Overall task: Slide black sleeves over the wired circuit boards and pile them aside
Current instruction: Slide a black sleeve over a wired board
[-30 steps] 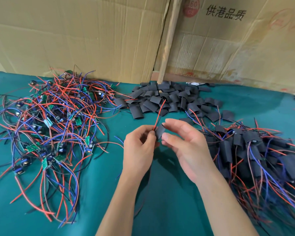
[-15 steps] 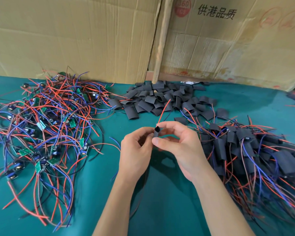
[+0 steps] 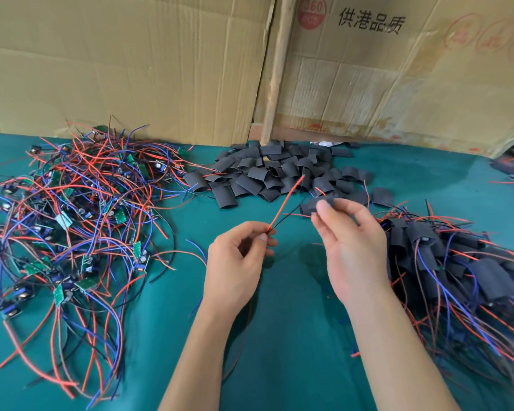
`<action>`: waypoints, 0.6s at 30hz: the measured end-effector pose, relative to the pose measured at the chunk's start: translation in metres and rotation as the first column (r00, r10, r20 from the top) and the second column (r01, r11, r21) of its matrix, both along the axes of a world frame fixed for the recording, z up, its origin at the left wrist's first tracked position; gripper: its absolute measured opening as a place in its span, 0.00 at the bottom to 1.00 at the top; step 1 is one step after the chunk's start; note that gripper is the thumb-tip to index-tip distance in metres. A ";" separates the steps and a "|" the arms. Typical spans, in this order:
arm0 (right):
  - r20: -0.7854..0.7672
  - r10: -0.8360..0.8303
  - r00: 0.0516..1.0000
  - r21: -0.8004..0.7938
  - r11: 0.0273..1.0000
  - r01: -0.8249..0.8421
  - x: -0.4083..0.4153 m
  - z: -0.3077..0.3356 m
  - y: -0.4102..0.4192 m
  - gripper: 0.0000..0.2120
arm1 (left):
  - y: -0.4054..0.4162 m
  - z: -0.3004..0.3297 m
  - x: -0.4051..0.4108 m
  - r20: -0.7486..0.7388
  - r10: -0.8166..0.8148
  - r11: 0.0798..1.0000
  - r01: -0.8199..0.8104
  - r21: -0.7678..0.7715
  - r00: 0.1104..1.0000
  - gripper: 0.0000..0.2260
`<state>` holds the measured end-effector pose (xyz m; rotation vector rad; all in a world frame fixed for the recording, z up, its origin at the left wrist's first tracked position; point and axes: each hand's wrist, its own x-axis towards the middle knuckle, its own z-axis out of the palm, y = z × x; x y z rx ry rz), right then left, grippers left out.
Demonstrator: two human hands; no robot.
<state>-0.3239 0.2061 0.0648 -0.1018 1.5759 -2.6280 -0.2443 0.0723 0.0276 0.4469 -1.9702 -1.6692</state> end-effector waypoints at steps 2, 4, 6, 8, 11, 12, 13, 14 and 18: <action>0.074 -0.031 0.997 -0.112 0.993 0.040 -0.003 0.002 -0.001 0.05 | 0.000 -0.001 0.000 0.002 -0.022 1.000 0.022 0.004 1.000 0.15; 0.123 -0.022 0.992 -0.177 0.983 0.044 -0.004 0.003 -0.001 0.04 | -0.001 -0.002 0.001 -0.001 -0.036 0.999 0.036 0.007 0.999 0.17; 0.156 -0.018 0.988 -0.224 0.973 0.053 -0.006 0.004 0.001 0.04 | -0.001 -0.002 0.001 -0.011 -0.047 0.999 0.048 0.017 0.999 0.19; 0.184 -0.040 0.982 -0.257 0.963 0.087 -0.008 0.004 0.003 0.04 | -0.001 -0.001 0.002 -0.018 -0.052 0.998 0.053 0.027 0.998 0.20; 0.193 -0.047 0.980 -0.264 0.960 0.098 -0.009 0.004 0.004 0.05 | 0.000 0.001 0.002 -0.023 -0.056 0.998 0.056 0.032 0.998 0.16; 0.187 -0.034 0.982 -0.257 0.963 0.082 -0.009 0.004 0.003 0.05 | 0.000 0.001 0.002 -0.022 -0.056 0.998 0.056 0.034 0.998 0.16; 0.179 -0.019 0.984 -0.250 0.966 0.064 -0.009 0.003 0.003 0.05 | 0.001 0.002 0.002 -0.021 -0.055 0.998 0.056 0.034 0.998 0.16; 0.172 -0.008 0.985 -0.242 0.969 0.050 -0.008 0.003 0.002 0.05 | 0.001 0.002 0.002 -0.020 -0.056 0.998 0.056 0.033 0.998 0.15; 0.160 0.023 0.987 -0.227 0.974 0.014 -0.006 0.005 0.001 0.05 | 0.001 0.002 0.003 -0.009 -0.069 0.998 0.069 0.005 0.998 0.15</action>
